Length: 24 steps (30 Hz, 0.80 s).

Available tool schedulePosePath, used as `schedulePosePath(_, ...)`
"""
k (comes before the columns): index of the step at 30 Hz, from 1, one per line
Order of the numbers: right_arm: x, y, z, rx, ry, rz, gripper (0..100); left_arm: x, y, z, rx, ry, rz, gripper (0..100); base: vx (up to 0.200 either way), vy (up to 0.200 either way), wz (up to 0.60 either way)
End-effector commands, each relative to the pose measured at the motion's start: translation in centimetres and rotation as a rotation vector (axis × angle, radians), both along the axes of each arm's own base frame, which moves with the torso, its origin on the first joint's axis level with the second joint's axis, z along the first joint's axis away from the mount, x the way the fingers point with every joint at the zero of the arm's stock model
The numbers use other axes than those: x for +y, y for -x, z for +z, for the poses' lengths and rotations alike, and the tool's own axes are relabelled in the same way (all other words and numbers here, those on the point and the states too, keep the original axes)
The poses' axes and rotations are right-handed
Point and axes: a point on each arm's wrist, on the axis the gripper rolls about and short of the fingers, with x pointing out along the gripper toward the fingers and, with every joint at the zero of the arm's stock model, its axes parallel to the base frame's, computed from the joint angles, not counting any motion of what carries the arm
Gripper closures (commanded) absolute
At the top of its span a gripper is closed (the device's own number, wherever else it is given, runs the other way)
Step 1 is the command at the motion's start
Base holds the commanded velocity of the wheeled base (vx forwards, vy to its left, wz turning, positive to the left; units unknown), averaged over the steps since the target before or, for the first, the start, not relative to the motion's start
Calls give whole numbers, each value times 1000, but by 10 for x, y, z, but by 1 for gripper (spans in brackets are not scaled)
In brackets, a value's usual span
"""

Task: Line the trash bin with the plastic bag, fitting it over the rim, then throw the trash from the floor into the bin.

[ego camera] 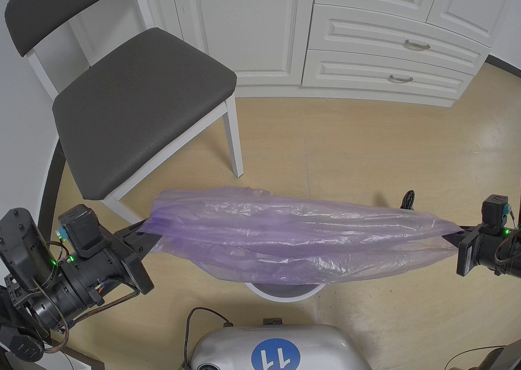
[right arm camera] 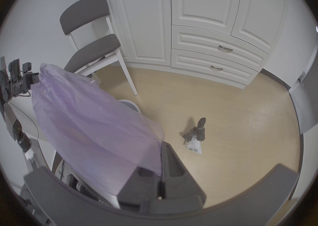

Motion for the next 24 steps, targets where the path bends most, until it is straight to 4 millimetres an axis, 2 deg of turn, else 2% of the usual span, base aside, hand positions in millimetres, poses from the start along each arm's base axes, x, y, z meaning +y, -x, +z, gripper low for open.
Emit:
schedulePosePath(1,-1,1,-2,5,15,1,100,2,-9,-10,44,-27,18,100,0,0,0)
schedulePosePath(15,-7,2,-11,25,103,0,100,5,-8,-9,36,-20,12,100,0,0,0)
schedulePosePath(24,-6,2,-3,-18,98,18,100,1,-10,-7,27,-17,-5,100,0,0,0)
